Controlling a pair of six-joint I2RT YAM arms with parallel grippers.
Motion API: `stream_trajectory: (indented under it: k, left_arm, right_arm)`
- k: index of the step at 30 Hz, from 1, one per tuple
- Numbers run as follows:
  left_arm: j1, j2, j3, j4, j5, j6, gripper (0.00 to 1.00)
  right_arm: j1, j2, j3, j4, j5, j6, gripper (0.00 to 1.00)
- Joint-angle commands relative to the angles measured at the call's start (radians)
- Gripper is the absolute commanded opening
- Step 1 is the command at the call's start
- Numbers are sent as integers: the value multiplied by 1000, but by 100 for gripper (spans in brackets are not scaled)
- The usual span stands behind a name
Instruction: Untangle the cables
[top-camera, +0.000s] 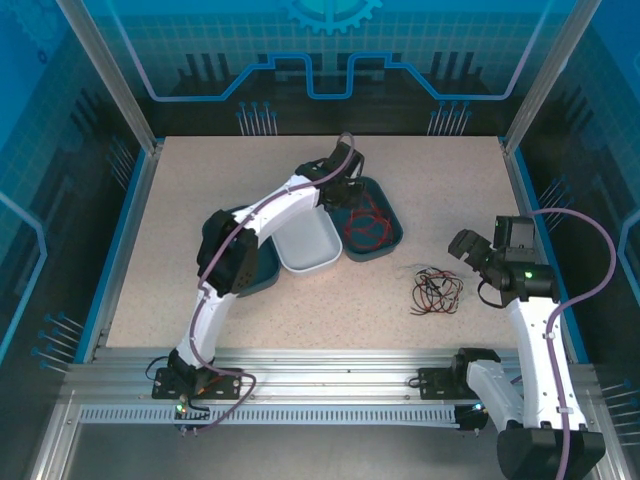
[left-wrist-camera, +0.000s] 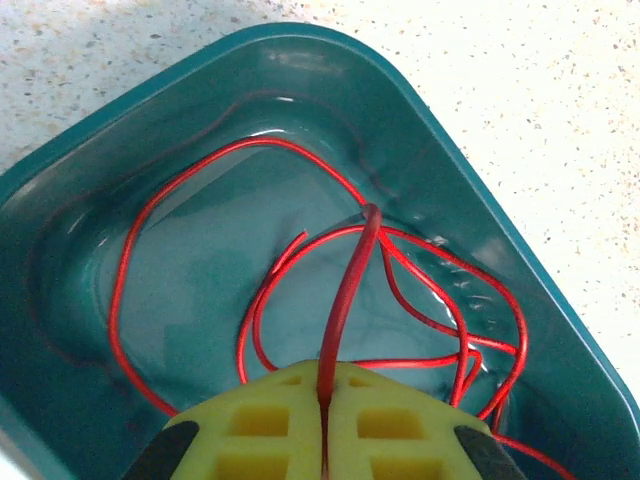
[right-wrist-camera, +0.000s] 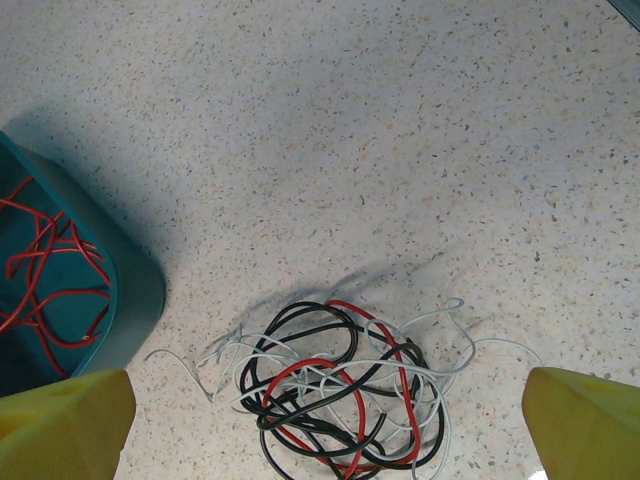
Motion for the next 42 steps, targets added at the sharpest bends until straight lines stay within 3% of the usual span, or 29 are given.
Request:
stream_trajectory:
  k: [1, 6, 9, 12, 19, 24, 28, 35, 42]
  left_arm:
    - [-6, 62, 81, -68, -33, -9, 8]
    - [-5, 112, 139, -97, -37, 2, 18]
    - [-6, 122, 151, -107, -45, 10, 34]
    - [-4, 106, 159, -110, -52, 18, 43]
    - [-4, -10, 137, -101, -88, 40, 79]
    - [-4, -143, 26, -54, -92, 40, 99]
    - [-5, -277, -97, -9, -81, 36, 99]
    - [-7, -602, -490, 198, -73, 1, 99]
    - [-7, -876, -820, 404, -90, -33, 99]
  right_arm:
    - [14, -5, 32, -2, -23, -5, 100]
    - [38, 7, 32, -15, -42, -13, 100]
    - [71, 20, 34, -36, -36, -5, 99]
    - [112, 38, 31, -47, -32, -8, 89]
    - [180, 89, 20, -96, 15, -4, 78]
    - [199, 106, 7, -123, 47, 9, 73]
    - [203, 115, -7, -135, 63, 19, 68]
    - [205, 156, -77, -131, 38, 55, 55]
    - [200, 164, -170, -43, 56, 88, 34]
